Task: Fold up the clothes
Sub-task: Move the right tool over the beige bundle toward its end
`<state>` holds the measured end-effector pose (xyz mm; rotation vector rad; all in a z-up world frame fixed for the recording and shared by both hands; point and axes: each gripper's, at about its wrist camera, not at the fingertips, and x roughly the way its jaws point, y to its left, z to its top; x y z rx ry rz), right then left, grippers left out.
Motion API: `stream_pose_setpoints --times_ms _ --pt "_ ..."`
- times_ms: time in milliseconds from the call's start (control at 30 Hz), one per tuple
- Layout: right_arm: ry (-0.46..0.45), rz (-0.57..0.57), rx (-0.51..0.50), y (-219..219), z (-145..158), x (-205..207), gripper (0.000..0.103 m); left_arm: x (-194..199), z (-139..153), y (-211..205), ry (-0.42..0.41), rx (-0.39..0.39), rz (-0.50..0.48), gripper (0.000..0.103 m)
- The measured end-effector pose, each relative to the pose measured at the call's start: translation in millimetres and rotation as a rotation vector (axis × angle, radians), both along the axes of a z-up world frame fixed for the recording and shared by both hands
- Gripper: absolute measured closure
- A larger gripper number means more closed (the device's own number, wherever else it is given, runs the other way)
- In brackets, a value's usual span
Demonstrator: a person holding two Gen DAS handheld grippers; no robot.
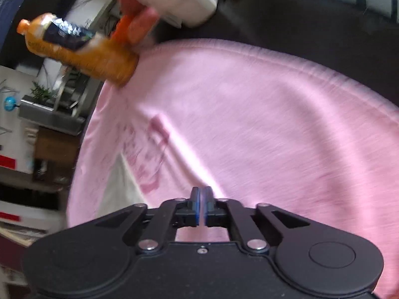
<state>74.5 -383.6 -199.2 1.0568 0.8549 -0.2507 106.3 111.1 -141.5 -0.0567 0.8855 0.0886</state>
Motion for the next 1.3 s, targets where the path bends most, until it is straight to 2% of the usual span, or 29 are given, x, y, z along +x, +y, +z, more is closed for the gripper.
stream_pose_setpoints --times_ms 67,133,200,267,333,367,400,433,600,700,733,833,933,1033,1100,1133,1167,1200,1233,1300 --pt "-0.049 0.043 -0.006 5.1 11.1 -9.7 0.090 -10.7 5.3 2.1 -0.014 -0.002 -0.005 0.093" --pt "-0.121 0.134 0.046 17.4 16.7 -11.6 0.090 -15.2 5.7 -6.5 -0.023 -0.020 -0.046 0.092" --pt "-0.166 0.204 0.070 32.9 16.7 -9.9 0.089 -12.3 2.6 -21.3 -0.029 0.006 -0.083 0.088" --pt "-0.161 0.262 0.094 50.4 11.5 6.8 0.089 -4.7 -3.9 -27.9 -0.014 0.020 -0.084 0.087" --pt "-0.109 0.300 0.080 59.8 1.9 19.1 0.089 3.2 -11.4 -27.0 0.020 0.027 -0.060 0.086" --pt "-0.084 0.313 0.071 62.3 -3.0 23.6 0.089 4.7 -13.4 -24.9 0.033 0.030 -0.050 0.082" --pt "-0.060 0.313 0.059 60.3 -8.3 24.5 0.098 6.2 -15.5 -22.7 0.046 0.033 -0.040 0.082" --pt "-0.037 0.305 0.055 56.0 -12.6 23.8 0.103 5.6 -15.7 -21.3 0.057 0.039 -0.036 0.081" --pt "0.011 0.193 0.109 11.3 -20.2 -3.7 0.103 -9.0 -15.0 -17.0 0.104 0.095 -0.022 0.080" --pt "0.037 0.104 -0.001 -5.4 -10.0 -23.1 0.096 -24.8 -9.9 -16.1 0.093 0.104 -0.006 0.087" --pt "0.023 0.093 0.003 -8.2 -6.4 -27.7 0.089 -29.5 -6.9 -16.0 0.081 0.079 -0.018 0.087" --pt "-0.065 0.106 0.045 -3.1 5.8 -37.3 0.087 -39.1 0.7 -20.9 0.040 -0.002 -0.078 0.087" --pt "-0.134 0.200 0.104 29.1 12.0 -31.7 0.086 -41.8 3.3 -35.7 0.008 -0.053 -0.166 0.086" --pt "-0.151 0.309 0.120 60.4 10.5 -13.3 0.085 -36.7 -3.0 -51.0 0.016 -0.079 -0.222 0.086" --pt "-0.145 0.345 0.116 72.3 6.8 -4.1 0.085 -30.7 -10.8 -57.5 0.048 -0.068 -0.229 0.085" --pt "-0.132 0.343 0.103 74.0 4.6 -2.1 0.083 -27.7 -15.2 -59.0 0.071 -0.046 -0.219 0.084" --pt "-0.114 0.334 0.084 72.2 2.3 -2.5 0.082 -26.0 -19.0 -58.9 0.089 -0.023 -0.207 0.078" --pt "-0.086 0.316 0.058 67.5 -0.8 -3.6 0.080 -26.3 -19.1 -56.9 0.101 -0.013 -0.197 0.078" --pt "-0.059 0.290 0.043 59.5 -4.6 -6.5 0.086 -27.4 -17.1 -54.4 0.110 -0.012 -0.187 0.078" --pt "-0.038 0.235 0.069 39.9 -10.7 -15.5 0.089 -32.6 -14.2 -48.6 0.115 0.019 -0.153 0.078"
